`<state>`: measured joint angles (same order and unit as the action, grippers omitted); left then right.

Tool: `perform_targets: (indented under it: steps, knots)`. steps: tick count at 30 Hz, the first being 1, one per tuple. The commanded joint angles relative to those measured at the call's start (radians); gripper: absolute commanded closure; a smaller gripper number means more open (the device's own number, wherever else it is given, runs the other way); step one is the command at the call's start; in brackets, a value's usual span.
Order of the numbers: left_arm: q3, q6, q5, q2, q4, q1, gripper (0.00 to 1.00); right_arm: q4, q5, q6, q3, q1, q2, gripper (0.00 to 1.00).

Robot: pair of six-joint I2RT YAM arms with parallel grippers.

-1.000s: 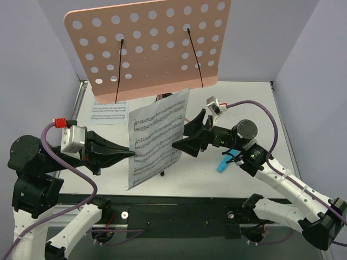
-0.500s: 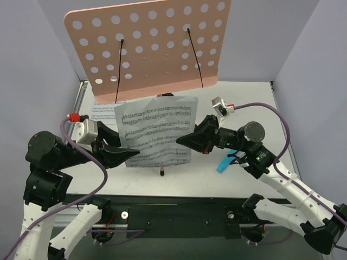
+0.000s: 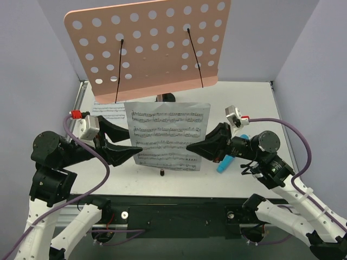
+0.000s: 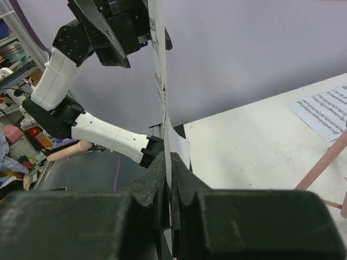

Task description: Set up the instrument practice props

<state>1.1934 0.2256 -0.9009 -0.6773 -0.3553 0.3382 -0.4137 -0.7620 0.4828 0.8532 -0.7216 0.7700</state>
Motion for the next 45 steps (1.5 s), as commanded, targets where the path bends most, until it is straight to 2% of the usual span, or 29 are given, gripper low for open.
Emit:
perform_targets:
  steps: [1, 15, 17, 20, 26, 28, 30, 31, 32, 33, 35, 38, 45]
  knots:
    - [-0.035, 0.064, -0.016, -0.001, 0.124, -0.002, 0.39, -0.017, 0.0, -0.029, -0.014, -0.006, -0.028, 1.0]
    - [-0.169, 0.251, -0.069, -0.001, 0.421, -0.002, 0.39, -0.071, -0.025, 0.039, -0.029, -0.006, -0.046, 1.0]
    - [-0.17, 0.256, -0.073, -0.001, 0.429, -0.004, 0.46, -0.044, -0.02, 0.031, -0.026, -0.004, -0.051, 1.0]
    - [-0.17, 0.267, -0.081, -0.005, 0.452, -0.002, 0.67, -0.045, -0.013, 0.031, -0.028, -0.004, -0.063, 1.0]
    - [-0.219, 0.353, -0.084, -0.004, 0.562, -0.002, 0.88, -0.132, 0.159, 0.121, -0.074, -0.004, -0.093, 1.0]
    - [-0.233, 0.365, -0.067, -0.004, 0.578, -0.001, 0.89, -0.178, 0.252, 0.212, -0.097, -0.006, -0.095, 1.0]
    - [-0.244, 0.366, -0.052, -0.004, 0.578, -0.001, 0.88, -0.244, 0.32, 0.304, -0.127, -0.007, -0.095, 1.0]
    - [-0.247, 0.37, -0.046, -0.004, 0.579, -0.001, 0.84, -0.281, 0.363, 0.357, -0.144, -0.009, -0.095, 1.0]
    - [-0.252, 0.374, -0.04, -0.007, 0.581, -0.001, 0.7, -0.289, 0.384, 0.385, -0.149, -0.01, -0.095, 1.0]
    - [-0.253, 0.377, -0.036, -0.011, 0.587, -0.001, 0.62, -0.286, 0.43, 0.423, -0.152, -0.013, -0.097, 1.0]
    - [-0.259, 0.388, -0.032, -0.019, 0.598, 0.002, 0.57, -0.26, 0.498, 0.46, -0.152, -0.016, -0.103, 1.0]
    - [-0.267, 0.394, -0.018, -0.022, 0.605, 0.008, 0.55, -0.255, 0.559, 0.493, -0.163, -0.021, -0.117, 1.0]
    - [-0.275, 0.397, -0.006, -0.024, 0.608, 0.016, 0.53, -0.26, 0.596, 0.562, -0.171, -0.021, -0.127, 1.0]
